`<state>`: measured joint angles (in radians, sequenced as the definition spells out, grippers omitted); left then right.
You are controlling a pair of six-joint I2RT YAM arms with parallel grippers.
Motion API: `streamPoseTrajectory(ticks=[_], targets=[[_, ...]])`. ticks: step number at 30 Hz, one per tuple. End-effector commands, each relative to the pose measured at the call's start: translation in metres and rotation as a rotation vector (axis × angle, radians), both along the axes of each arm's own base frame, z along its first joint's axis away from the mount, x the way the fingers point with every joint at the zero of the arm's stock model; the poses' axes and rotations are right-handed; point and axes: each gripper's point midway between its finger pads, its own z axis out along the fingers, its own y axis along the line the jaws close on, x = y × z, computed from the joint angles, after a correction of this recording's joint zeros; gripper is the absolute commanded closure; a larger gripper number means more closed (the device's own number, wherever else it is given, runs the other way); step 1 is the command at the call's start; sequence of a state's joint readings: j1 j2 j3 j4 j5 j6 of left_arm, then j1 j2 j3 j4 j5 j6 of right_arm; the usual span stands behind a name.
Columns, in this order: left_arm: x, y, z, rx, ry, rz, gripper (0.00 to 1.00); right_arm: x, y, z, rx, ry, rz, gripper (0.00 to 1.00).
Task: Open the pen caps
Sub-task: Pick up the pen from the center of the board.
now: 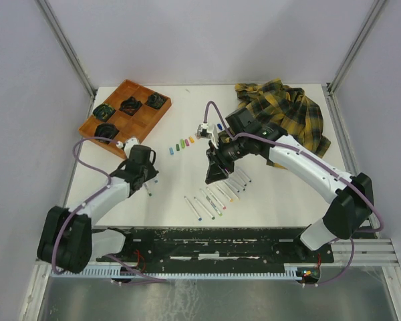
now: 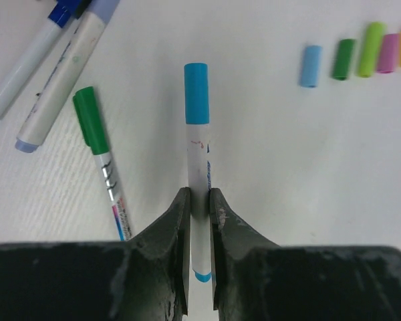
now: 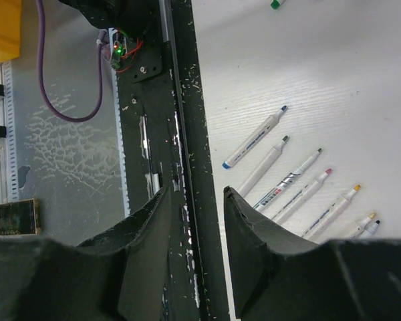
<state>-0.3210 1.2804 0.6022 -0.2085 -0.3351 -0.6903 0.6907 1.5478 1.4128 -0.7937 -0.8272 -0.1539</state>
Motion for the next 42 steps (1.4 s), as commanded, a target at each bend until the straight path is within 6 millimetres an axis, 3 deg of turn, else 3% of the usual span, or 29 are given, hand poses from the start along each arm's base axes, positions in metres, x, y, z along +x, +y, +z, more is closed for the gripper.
streamPoseTrajectory(ticks=[1,8,11,17,24,34,42], targets=[[0.011,-0.031,0.054,-0.167,-0.215,-0.112,0.97,-0.003,0.008,0.013,0.096,0.04,0.018,0.56],[-0.011,-0.092,0.138,-0.453,-0.553,-0.351,0.97,0.006,0.023,0.03,0.325,0.236,-0.06,0.55],[-0.03,-0.112,0.187,-0.575,-0.746,-0.435,0.97,0.014,0.023,0.04,0.418,0.282,-0.131,0.53],[-0.064,-0.137,0.231,-0.734,-0.936,-0.536,0.97,0.012,0.025,0.059,0.494,0.33,-0.113,0.49],[-0.081,-0.148,0.251,-0.836,-1.024,-0.555,0.97,0.008,0.022,0.076,0.578,0.308,-0.121,0.44],[-0.088,-0.16,0.263,-0.892,-1.055,-0.571,0.97,0.011,0.023,0.07,0.607,0.272,-0.159,0.39],[-0.089,-0.171,0.266,-0.913,-1.063,-0.577,0.97,0.002,0.03,0.068,0.615,0.261,-0.135,0.39]])
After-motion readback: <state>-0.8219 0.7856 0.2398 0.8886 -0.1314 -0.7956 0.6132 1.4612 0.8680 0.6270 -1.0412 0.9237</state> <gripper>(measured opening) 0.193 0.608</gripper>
